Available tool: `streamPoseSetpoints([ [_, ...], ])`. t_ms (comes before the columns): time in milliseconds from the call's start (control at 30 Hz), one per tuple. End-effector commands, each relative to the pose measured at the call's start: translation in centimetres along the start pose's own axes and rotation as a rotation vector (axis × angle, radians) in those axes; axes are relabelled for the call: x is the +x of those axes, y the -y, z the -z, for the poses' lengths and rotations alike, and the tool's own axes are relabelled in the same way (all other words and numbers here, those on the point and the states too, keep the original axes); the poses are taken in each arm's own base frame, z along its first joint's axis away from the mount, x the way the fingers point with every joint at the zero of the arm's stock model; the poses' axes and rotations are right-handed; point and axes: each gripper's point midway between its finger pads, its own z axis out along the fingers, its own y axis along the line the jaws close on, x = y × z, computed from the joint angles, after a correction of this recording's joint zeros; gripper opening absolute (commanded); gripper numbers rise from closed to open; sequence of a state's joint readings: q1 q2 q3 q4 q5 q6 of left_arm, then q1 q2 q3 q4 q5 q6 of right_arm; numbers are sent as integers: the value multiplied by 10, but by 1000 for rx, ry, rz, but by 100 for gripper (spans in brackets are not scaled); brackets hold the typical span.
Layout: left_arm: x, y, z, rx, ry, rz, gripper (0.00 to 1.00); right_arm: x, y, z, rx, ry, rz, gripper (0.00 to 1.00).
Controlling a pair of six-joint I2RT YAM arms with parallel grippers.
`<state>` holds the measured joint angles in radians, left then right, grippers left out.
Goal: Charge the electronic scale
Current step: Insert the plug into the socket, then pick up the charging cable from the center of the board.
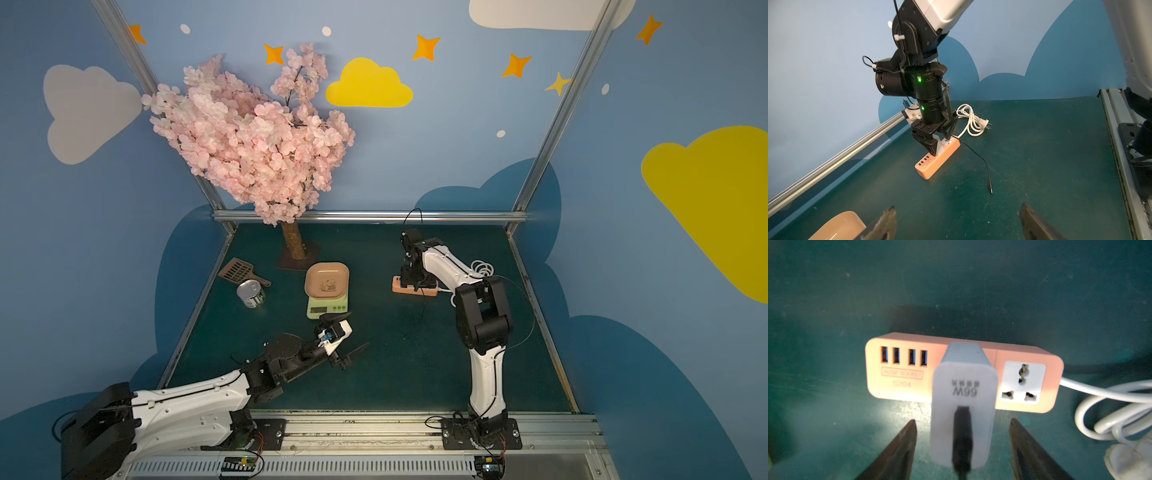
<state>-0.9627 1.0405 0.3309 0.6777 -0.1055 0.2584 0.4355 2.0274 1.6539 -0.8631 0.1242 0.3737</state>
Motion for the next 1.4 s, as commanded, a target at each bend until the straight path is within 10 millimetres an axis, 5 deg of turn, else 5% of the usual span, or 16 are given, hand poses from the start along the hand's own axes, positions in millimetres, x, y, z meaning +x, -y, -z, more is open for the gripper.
streamPoseSetpoints([
  [0,-9,-3,1,-10,19,-4,92,7,4,54,-42,39,26,73],
  [233,-4,-5,-4,-26,1,23,92,75,11,79,-174,41,-4,69],
  [367,-1,-8,-9,-44,2,79,92,114,12,71,-245,19,-55,62],
  [500,2,-7,-17,-40,4,127,92,132,6,48,-323,28,-133,59],
  [833,12,12,-44,44,-17,180,92,135,-15,-2,-432,4,-213,49],
  [967,17,14,-51,49,-28,177,92,131,-16,-8,-438,18,-223,38],
  [1100,27,18,-61,59,-51,184,92,131,-19,-10,-455,20,-232,3],
  [1367,66,33,-97,99,-154,236,84,118,-34,5,-535,22,-258,0],
])
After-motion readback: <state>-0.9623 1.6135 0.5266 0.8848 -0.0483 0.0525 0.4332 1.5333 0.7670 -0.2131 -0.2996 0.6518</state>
